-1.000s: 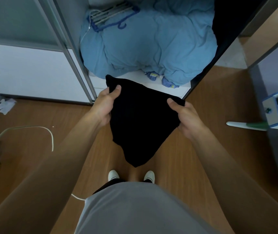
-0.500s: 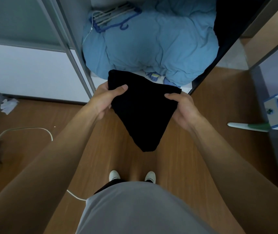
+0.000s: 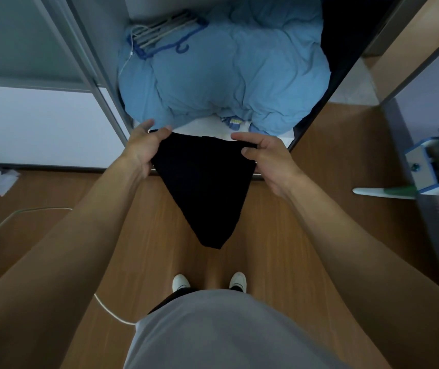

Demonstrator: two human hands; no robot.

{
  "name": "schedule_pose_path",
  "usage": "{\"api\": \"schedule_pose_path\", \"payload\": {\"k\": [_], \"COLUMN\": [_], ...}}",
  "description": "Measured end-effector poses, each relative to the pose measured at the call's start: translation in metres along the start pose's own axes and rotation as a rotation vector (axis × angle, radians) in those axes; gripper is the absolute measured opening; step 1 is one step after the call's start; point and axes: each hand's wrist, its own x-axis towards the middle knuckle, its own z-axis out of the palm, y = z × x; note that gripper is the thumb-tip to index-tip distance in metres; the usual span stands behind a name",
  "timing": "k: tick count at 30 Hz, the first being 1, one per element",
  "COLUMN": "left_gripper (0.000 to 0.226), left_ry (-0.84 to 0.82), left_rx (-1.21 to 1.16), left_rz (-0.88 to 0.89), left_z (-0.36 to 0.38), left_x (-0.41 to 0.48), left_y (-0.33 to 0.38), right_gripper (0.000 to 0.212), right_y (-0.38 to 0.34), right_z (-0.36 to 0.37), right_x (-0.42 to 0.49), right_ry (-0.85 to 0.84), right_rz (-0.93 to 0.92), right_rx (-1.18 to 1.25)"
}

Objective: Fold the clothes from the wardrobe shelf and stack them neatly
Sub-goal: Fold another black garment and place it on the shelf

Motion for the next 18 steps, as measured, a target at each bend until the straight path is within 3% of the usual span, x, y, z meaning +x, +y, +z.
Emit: {"api": "schedule_pose_path", "payload": {"k": [4, 9, 12, 18], "left_gripper": [0.027, 0.027, 0.026, 0.024], "left_ry": [-0.09, -0.14, -0.147, -0.173], "left_rx": [0.173, 0.211, 0.237, 0.252], "left_rz": [0.137, 0.276, 0.275, 0.231], "left_z": [-0.005, 0.004, 0.007, -0.001], "left_x": [-0.001, -0.005, -0.006, -0.006], "left_y": [0.008, 0.018, 0.023, 0.028], "right_gripper": [0.038, 0.04, 0.041, 0.054], "right_y": [0.002, 0.009, 0.012, 0.016], "right_z": [0.009, 0.008, 0.01, 0.015], "right_x": [-0.002, -0.001, 0.001, 0.006], "right_ry": [-0.007, -0.084, -0.142, -0.069], "right_rz": [0.041, 0.175, 0.212, 0.169], "right_rx": [0.192, 0.516, 0.51, 0.271]}}
